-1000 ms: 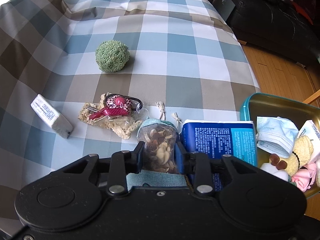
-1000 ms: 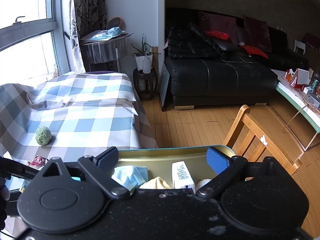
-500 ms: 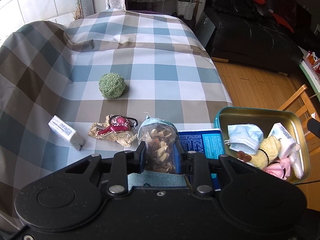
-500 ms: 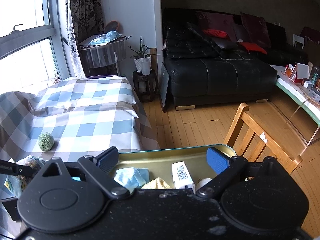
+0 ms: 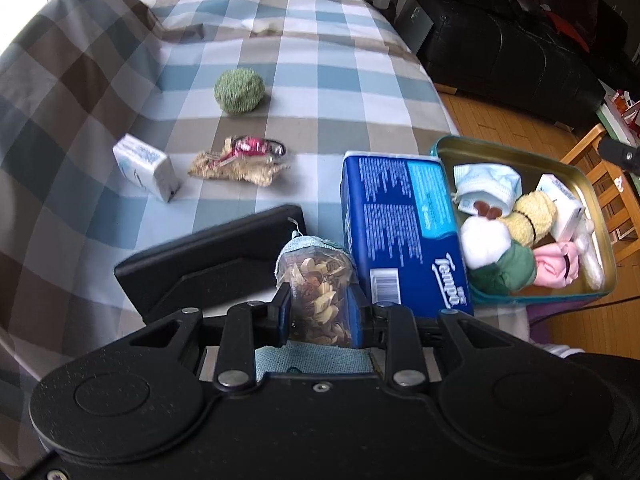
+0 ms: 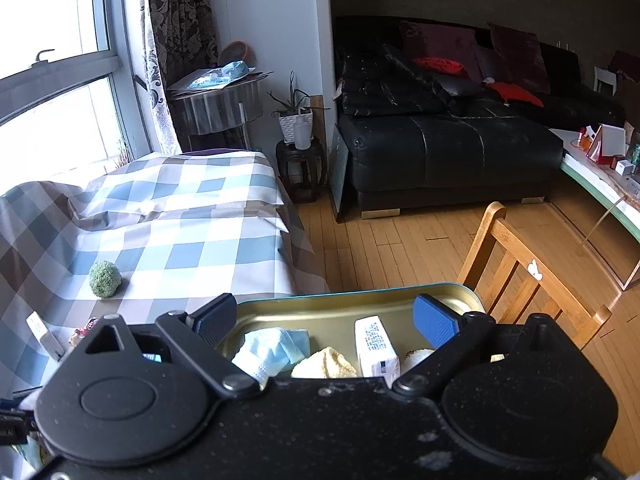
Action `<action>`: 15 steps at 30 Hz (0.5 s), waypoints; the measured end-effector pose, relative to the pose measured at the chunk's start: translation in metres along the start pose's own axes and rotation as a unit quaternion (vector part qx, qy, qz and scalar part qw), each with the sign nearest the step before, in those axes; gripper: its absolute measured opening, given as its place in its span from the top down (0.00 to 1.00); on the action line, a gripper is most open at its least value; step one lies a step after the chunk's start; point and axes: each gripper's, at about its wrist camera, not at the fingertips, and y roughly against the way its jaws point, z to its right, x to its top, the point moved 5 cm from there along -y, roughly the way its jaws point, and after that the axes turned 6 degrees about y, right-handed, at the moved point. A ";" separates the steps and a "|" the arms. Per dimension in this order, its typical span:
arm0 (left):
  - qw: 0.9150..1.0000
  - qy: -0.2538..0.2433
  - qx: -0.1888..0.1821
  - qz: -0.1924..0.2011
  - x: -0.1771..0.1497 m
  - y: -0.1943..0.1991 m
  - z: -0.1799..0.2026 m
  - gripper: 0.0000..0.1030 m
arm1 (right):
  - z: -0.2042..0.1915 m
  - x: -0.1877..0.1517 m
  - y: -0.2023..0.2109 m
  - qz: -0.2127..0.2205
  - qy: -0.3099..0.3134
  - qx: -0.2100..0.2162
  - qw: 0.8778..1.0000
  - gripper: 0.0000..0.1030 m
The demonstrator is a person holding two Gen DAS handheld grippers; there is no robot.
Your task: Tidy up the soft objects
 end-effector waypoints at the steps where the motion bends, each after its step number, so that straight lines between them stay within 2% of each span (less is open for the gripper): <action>1: 1.000 0.002 0.003 -0.010 -0.006 -0.005 -0.002 0.73 | -0.002 -0.001 0.000 0.000 0.003 0.001 1.000 0.07; 4: 1.000 0.001 0.018 -0.024 -0.021 -0.014 -0.007 0.72 | -0.007 -0.003 0.001 -0.002 0.011 0.007 1.000 0.07; 7: 1.000 -0.005 0.023 -0.017 -0.023 -0.011 -0.008 0.68 | -0.010 -0.004 0.002 -0.006 0.013 0.017 1.000 0.07; 10: 1.000 -0.009 0.028 0.008 -0.014 -0.001 -0.011 0.58 | -0.014 -0.005 0.002 -0.014 0.010 0.033 0.999 0.07; 15: 0.998 0.002 0.040 0.040 0.008 0.009 -0.026 0.53 | -0.028 -0.009 0.007 -0.020 0.009 0.081 0.996 0.07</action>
